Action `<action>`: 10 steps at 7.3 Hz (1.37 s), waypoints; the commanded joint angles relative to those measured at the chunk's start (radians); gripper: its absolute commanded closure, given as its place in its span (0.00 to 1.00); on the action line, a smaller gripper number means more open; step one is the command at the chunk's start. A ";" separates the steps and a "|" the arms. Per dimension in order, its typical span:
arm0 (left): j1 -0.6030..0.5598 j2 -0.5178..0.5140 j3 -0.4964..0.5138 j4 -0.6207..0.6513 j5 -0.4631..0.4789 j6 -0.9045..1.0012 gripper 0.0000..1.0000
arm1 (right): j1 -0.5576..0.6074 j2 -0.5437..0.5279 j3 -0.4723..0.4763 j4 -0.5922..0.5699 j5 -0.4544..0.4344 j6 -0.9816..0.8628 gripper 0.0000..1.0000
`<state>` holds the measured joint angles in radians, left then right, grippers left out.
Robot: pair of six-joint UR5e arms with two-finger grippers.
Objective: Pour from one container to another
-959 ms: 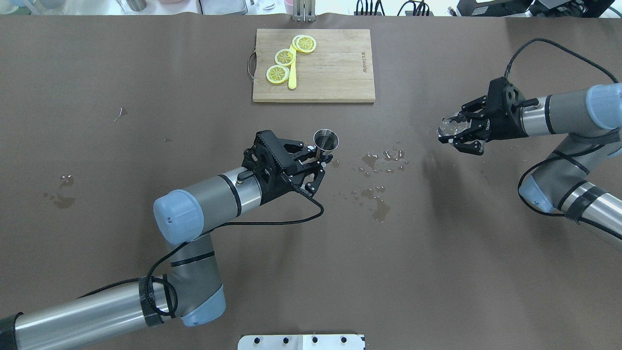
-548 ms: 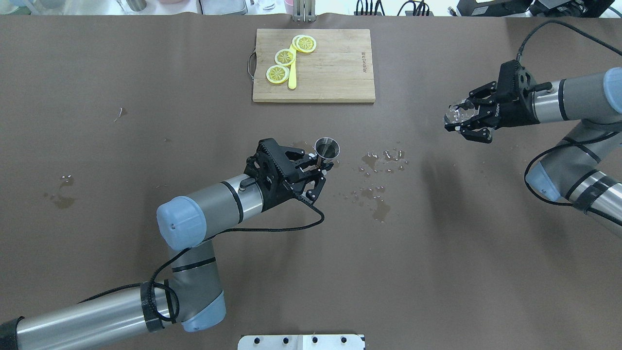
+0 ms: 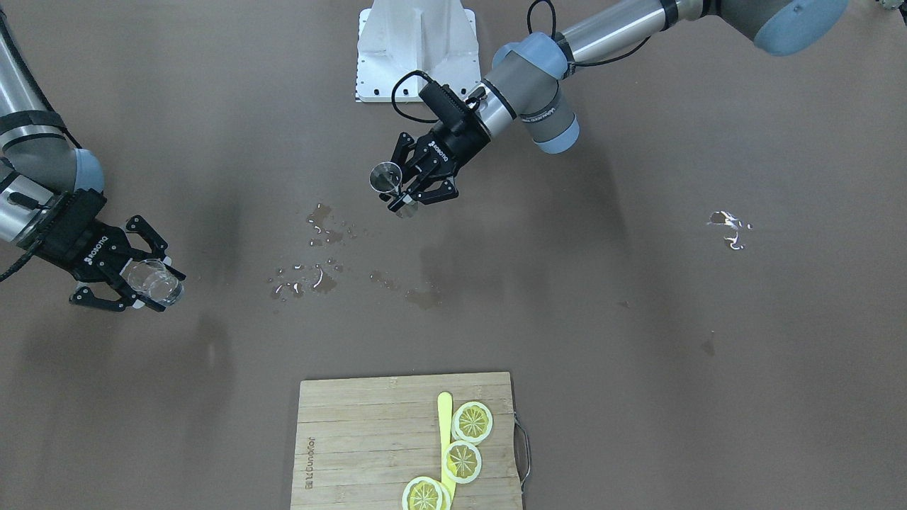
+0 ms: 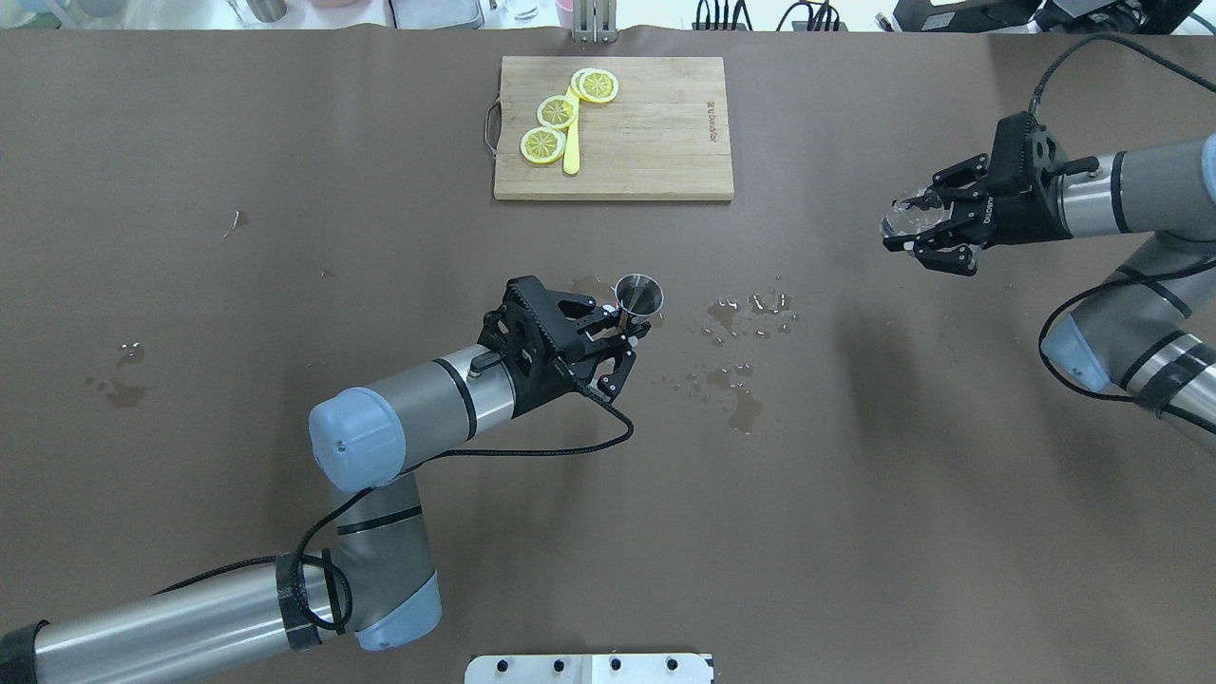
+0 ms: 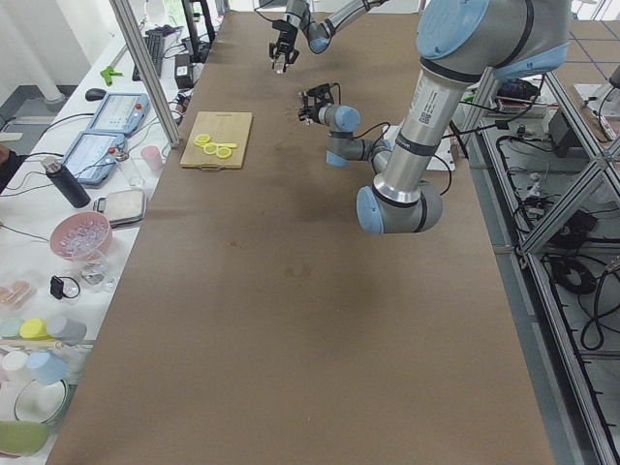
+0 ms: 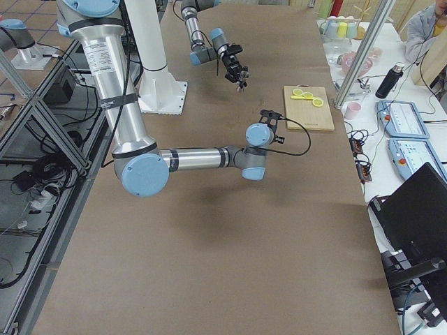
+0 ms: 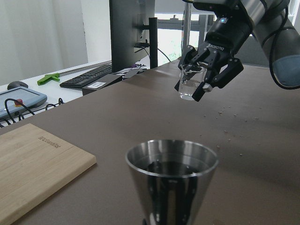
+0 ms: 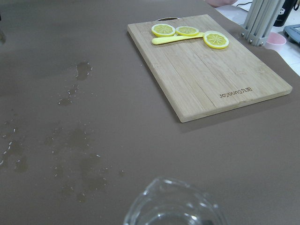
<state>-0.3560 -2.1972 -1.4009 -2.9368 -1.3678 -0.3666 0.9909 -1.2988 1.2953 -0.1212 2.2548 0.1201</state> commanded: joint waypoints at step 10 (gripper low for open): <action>0.003 -0.004 0.011 -0.005 0.004 0.002 1.00 | 0.020 0.077 0.111 -0.116 0.138 0.000 1.00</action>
<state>-0.3524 -2.2008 -1.3920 -2.9423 -1.3642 -0.3656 1.0101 -1.2566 1.3775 -0.1617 2.3853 0.1211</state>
